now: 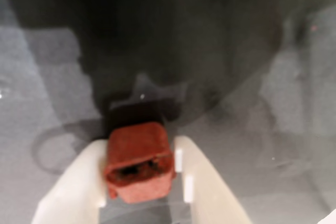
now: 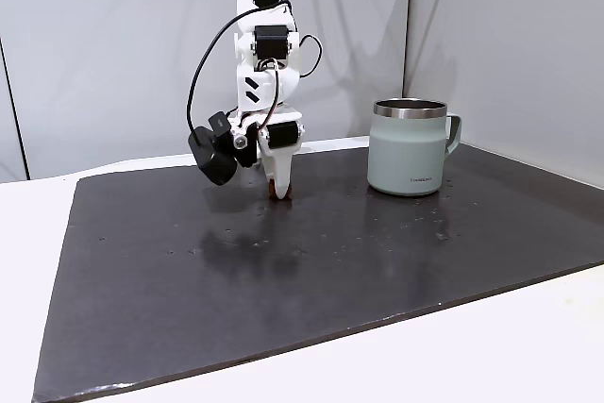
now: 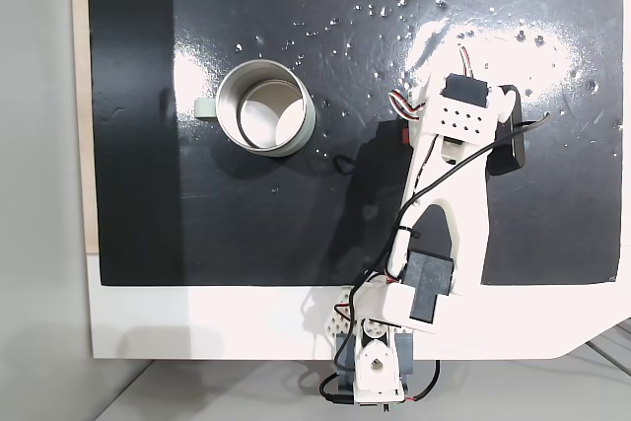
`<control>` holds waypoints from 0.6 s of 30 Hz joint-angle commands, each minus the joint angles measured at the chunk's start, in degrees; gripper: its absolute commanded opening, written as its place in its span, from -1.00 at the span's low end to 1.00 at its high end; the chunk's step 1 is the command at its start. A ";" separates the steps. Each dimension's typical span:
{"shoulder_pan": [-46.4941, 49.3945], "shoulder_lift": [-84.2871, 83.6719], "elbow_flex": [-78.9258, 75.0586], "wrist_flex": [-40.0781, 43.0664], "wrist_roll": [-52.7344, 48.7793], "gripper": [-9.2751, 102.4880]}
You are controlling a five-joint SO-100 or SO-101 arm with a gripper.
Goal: Grasp a cube and put it in the cup.
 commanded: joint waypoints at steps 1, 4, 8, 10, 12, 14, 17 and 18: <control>0.62 0.26 -1.93 -0.62 -0.44 -0.75; 0.70 1.23 -1.93 -0.26 -0.44 -0.76; 0.35 4.66 -2.02 1.32 -0.44 -0.77; -0.09 7.21 -2.46 2.55 -0.18 -0.77; -0.53 9.93 -3.34 4.31 0.35 -0.77; -0.97 13.01 -4.04 6.24 0.79 -0.77; -1.58 18.63 -4.04 8.70 1.23 -0.77; -1.85 20.65 -3.87 9.49 1.32 -0.77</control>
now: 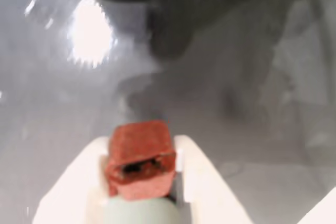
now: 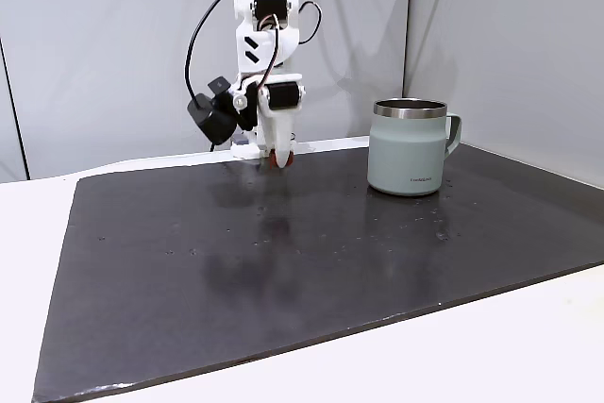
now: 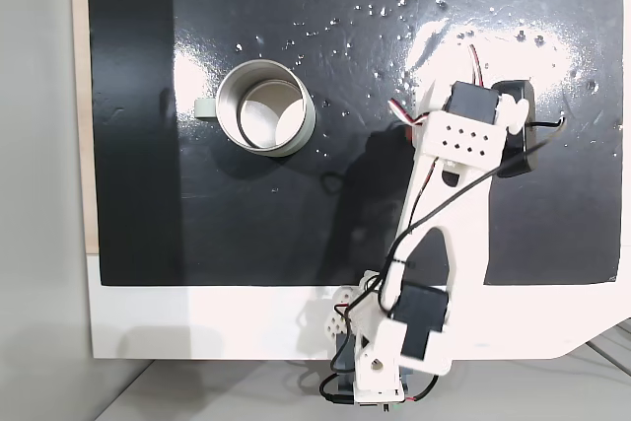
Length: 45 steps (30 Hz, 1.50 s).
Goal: Grasp a cube and put it in the cup.
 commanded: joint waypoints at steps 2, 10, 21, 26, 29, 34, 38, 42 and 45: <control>-1.23 11.87 -2.81 3.96 0.97 -0.77; -2.81 28.04 -2.90 7.03 1.41 -0.77; -9.49 21.97 -13.89 10.37 5.27 -0.79; -18.54 14.85 -23.55 14.24 11.95 -0.80; -24.43 10.37 -28.65 16.26 15.82 -0.81; -32.52 5.80 -32.34 16.61 20.13 -0.81; -34.89 2.11 -35.16 16.35 20.13 -0.81; -34.80 -0.53 -36.56 16.35 20.04 -0.81; -34.98 -1.14 -36.56 16.35 19.95 -0.81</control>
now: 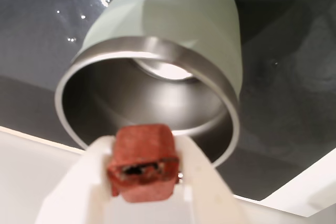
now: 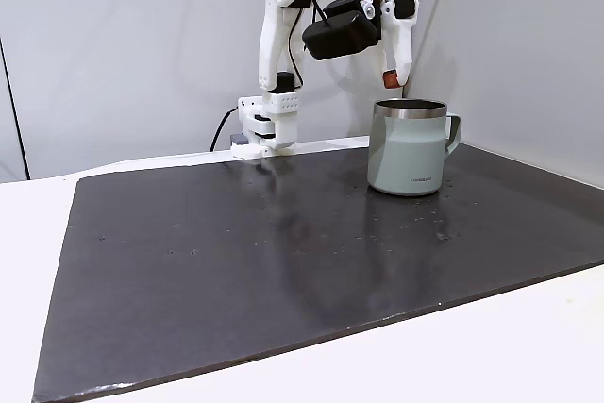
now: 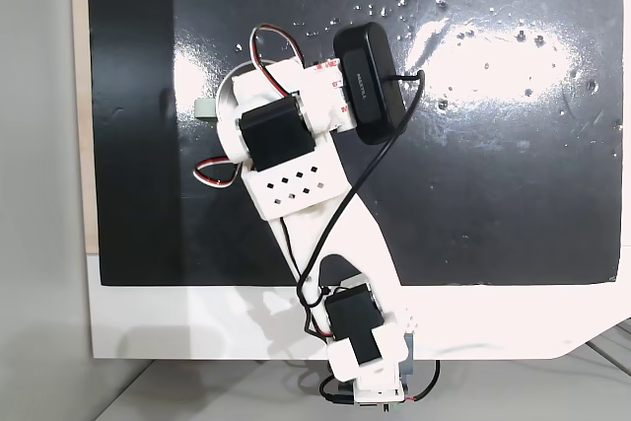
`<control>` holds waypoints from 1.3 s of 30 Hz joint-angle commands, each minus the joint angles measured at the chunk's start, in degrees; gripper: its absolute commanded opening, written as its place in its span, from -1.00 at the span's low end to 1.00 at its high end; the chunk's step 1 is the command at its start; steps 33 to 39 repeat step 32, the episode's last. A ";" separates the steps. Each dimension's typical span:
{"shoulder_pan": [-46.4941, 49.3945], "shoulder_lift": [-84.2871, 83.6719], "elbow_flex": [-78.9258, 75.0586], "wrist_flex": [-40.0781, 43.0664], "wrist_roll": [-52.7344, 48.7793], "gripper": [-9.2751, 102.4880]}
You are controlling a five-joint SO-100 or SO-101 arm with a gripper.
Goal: Grasp a cube and put it in the cup.
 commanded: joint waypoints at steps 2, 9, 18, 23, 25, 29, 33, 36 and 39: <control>-0.97 0.00 -3.78 -0.35 0.26 -0.81; -2.90 -1.14 -3.87 -0.44 -0.62 -0.65; -3.60 -0.70 -2.81 0.09 -0.97 -0.44; -3.60 -0.18 -1.85 0.09 -1.05 -0.44; -3.60 -0.09 -1.85 0.09 -1.05 -0.44; -3.60 0.18 -1.76 0.09 -1.05 -0.44; -3.60 0.35 -1.32 0.09 -1.05 -0.45; -3.60 0.35 -1.32 0.09 -1.05 -0.45; -3.60 0.35 -1.32 0.09 -1.05 -0.45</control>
